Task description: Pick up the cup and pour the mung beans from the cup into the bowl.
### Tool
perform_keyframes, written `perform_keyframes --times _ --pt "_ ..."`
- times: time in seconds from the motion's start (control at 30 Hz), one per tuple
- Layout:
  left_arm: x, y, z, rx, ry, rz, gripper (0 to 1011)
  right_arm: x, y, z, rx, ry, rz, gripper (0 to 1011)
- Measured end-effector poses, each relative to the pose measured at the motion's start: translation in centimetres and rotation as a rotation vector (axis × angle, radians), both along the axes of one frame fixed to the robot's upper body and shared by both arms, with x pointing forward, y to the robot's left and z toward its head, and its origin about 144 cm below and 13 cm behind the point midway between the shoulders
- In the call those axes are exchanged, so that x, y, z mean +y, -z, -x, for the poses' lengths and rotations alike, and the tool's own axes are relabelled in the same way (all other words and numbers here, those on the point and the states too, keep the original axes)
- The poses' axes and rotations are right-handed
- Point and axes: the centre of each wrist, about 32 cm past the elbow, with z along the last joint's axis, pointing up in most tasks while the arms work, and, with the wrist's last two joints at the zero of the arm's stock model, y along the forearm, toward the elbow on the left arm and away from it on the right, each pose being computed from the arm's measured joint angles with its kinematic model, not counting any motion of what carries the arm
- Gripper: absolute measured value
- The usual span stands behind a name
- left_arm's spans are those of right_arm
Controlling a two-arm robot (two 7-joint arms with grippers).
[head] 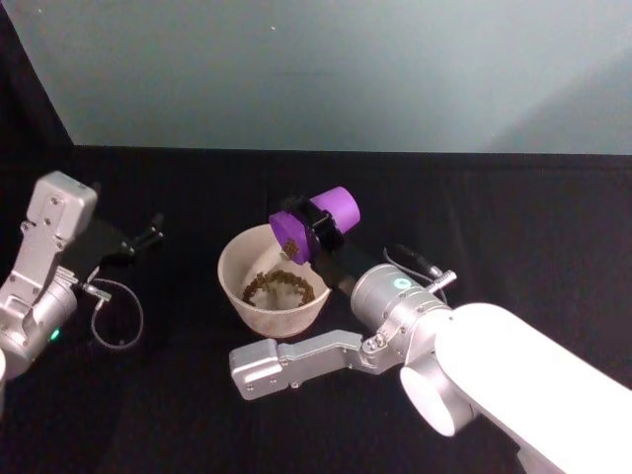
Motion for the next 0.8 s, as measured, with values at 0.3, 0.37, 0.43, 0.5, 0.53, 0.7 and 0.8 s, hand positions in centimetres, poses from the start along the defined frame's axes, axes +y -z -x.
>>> perform_keyframes --times 0.3,0.37,0.43,0.5,0.53,0.7,0.8 --pt "0.0 0.0 0.0 0.0 0.0 0.0 1000 0.19 0.11 0.17 -0.021 -0.001 0.029 724" --pt "0.0 0.0 0.0 0.0 0.0 0.0 1000 0.26 0.11 0.2 -0.03 -0.002 0.038 726" --pt "0.0 0.0 0.0 0.0 0.0 0.0 1000 0.31 0.14 0.23 -0.035 -0.003 0.044 724" --pt "0.0 0.0 0.0 0.0 0.0 0.0 1000 0.38 0.18 0.29 -0.049 -0.004 0.057 726" --pt "0.0 0.0 0.0 0.0 0.0 0.0 1000 0.44 0.22 0.36 -0.056 -0.006 0.065 724" --pt "0.0 0.0 0.0 0.0 0.0 0.0 1000 0.55 0.34 0.49 -0.079 -0.012 0.083 724" --pt "0.0 0.0 0.0 0.0 0.0 0.0 1000 0.57 0.38 0.56 -0.086 -0.018 0.088 724"
